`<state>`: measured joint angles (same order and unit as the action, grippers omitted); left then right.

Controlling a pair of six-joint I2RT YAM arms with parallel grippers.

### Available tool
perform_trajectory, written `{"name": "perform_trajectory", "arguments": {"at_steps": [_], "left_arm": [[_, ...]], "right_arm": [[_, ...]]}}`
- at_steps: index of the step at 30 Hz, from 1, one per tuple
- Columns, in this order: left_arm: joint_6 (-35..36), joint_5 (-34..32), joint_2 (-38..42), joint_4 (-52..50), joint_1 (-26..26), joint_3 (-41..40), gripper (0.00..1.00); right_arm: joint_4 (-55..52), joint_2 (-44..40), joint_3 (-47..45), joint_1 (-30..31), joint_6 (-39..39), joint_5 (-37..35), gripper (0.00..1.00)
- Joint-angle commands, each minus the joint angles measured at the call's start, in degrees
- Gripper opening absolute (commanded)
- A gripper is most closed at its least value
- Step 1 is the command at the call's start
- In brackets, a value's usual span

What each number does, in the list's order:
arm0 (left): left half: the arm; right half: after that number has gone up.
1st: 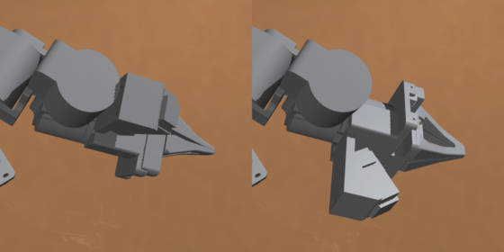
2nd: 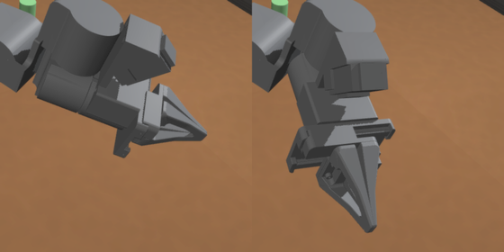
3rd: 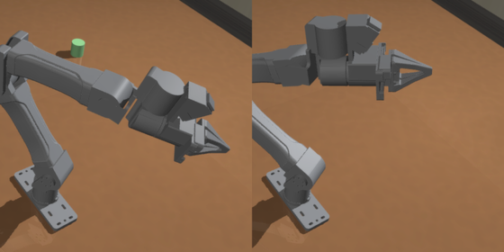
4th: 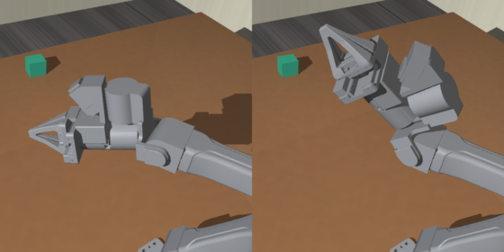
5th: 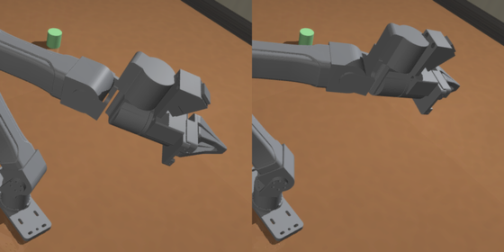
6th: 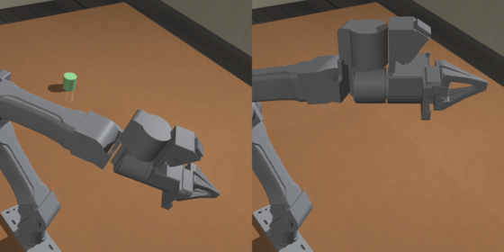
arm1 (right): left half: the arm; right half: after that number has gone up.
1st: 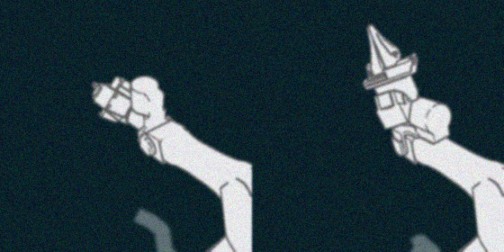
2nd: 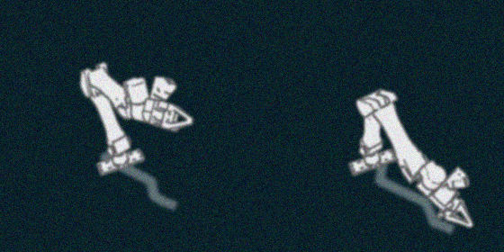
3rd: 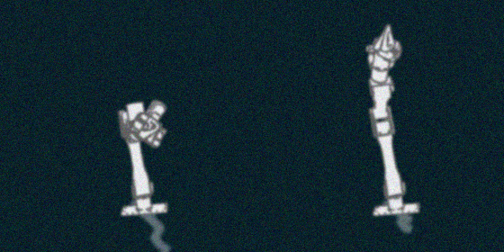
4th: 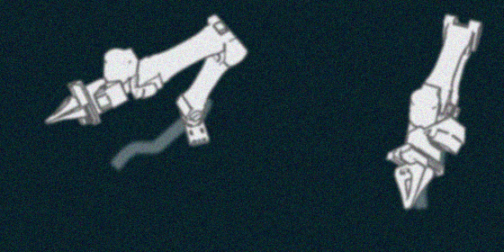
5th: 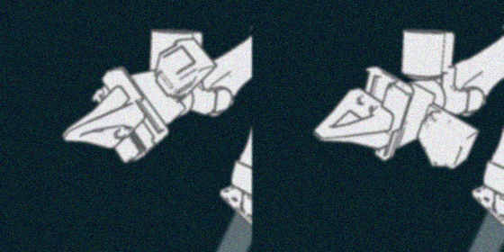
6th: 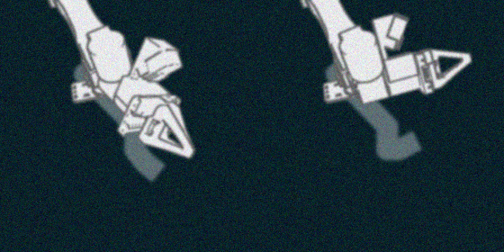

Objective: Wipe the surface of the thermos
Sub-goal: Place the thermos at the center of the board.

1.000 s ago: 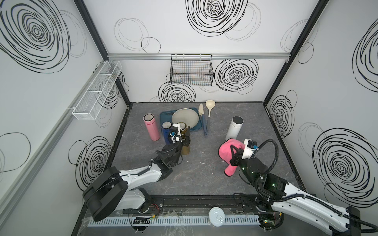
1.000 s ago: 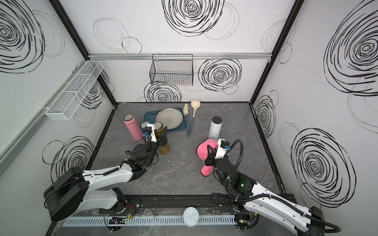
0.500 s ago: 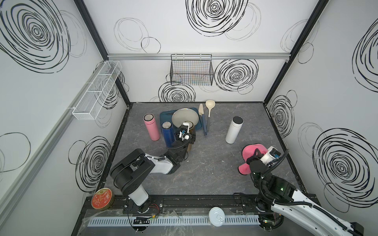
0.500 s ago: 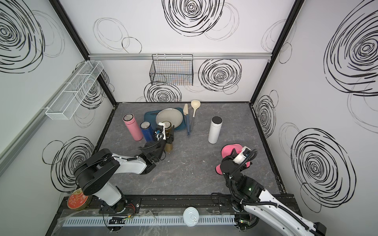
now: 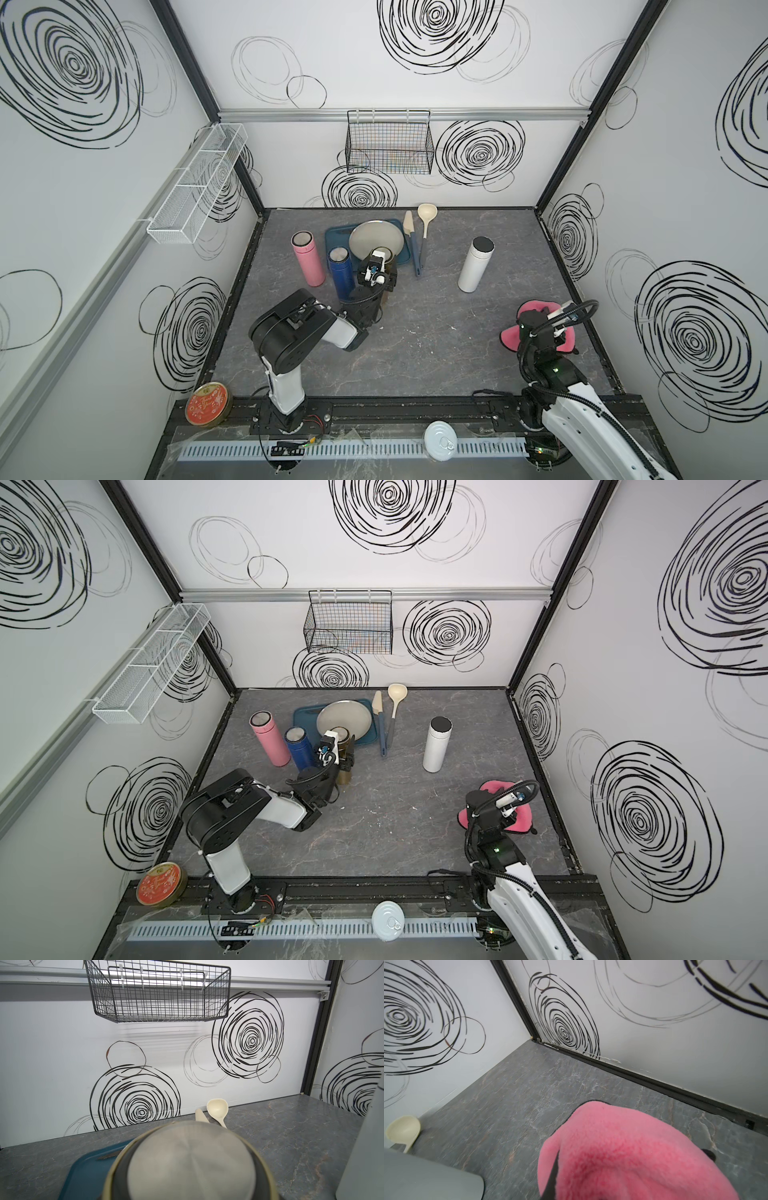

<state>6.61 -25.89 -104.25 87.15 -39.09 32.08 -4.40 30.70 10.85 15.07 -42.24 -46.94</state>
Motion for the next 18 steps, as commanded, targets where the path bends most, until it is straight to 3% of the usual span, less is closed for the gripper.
{"name": "perform_trajectory", "arguments": {"at_steps": [1,3,9,10,15,18], "left_arm": [[-0.12,-0.41,-0.87,12.51,0.46,1.65,0.06],[-0.20,-0.62,-0.55,12.43,0.45,1.46,0.14],[-0.37,-1.02,1.21,12.34,0.45,0.50,0.19],[-0.42,-0.93,1.52,12.41,0.34,0.29,0.25],[0.52,1.31,4.56,11.38,-0.42,-1.07,0.75],[3.11,0.36,7.35,9.94,-2.29,-1.62,0.92]], "right_arm": [[5.27,1.79,0.11,-5.92,1.33,14.58,0.00],[4.70,1.54,0.49,-6.91,1.96,17.11,0.00],[6.60,1.46,-0.20,-6.90,3.55,19.39,0.00],[6.48,1.46,-0.12,-6.94,3.53,19.51,0.00],[4.48,1.25,0.13,-6.91,1.92,17.65,0.00],[2.37,2.19,1.23,-6.92,-0.25,15.35,0.00]]}}
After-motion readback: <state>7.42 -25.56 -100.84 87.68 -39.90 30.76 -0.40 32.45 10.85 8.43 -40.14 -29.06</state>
